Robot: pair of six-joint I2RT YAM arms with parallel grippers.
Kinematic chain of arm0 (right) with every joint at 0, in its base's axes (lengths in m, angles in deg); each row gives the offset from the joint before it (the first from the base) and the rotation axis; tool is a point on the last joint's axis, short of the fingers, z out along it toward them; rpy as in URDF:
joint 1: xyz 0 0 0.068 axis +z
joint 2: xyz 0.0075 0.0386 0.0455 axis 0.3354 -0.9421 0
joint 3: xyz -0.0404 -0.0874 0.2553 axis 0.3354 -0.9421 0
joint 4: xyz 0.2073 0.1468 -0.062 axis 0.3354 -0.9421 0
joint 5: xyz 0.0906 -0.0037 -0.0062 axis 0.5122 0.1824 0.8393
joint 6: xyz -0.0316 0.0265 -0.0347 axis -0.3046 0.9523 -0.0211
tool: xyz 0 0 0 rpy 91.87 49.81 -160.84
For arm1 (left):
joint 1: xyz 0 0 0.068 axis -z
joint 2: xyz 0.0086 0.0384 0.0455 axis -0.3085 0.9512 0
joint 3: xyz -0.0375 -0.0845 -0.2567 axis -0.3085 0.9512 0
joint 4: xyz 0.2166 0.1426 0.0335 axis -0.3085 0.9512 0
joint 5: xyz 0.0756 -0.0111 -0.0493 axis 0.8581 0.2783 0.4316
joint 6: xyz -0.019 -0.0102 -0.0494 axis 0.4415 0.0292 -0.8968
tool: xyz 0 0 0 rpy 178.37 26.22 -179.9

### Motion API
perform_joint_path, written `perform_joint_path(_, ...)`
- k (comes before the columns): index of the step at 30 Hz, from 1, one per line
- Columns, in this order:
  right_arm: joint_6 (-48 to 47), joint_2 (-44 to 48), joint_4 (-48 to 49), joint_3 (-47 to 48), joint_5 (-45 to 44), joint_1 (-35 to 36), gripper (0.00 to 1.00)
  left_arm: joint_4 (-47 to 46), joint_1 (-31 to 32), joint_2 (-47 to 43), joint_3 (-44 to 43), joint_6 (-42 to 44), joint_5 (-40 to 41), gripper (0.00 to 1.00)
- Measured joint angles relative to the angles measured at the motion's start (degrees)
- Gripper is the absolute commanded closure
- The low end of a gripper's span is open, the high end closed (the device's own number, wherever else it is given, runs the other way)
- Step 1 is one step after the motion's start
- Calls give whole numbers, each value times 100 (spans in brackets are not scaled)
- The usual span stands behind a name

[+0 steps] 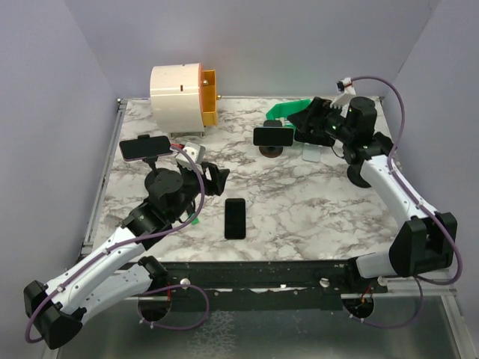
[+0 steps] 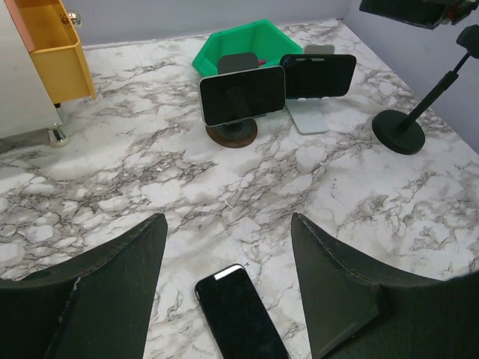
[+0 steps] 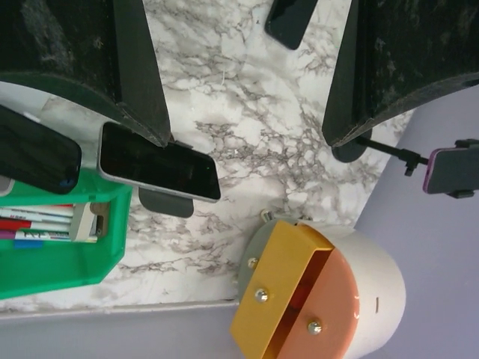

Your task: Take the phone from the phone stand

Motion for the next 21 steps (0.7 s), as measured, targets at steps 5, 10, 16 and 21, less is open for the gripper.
perform_joint_path(5,-363,-673,-208,634,-894,289,8,0,2,55,2,68,0,32)
perform_joint_path(10,-669,-1237,-363,879,-1414,278,10,-2,2,55,2,101,2,32)
perform_joint_path(16,-1069,-1440,326,459,-1215,249,12,-2,2,57,2,111,0,32)
perform_joint_path(21,-1602,-1473,852,188,-782,249,10,-4,2,63,2,111,-37,32)
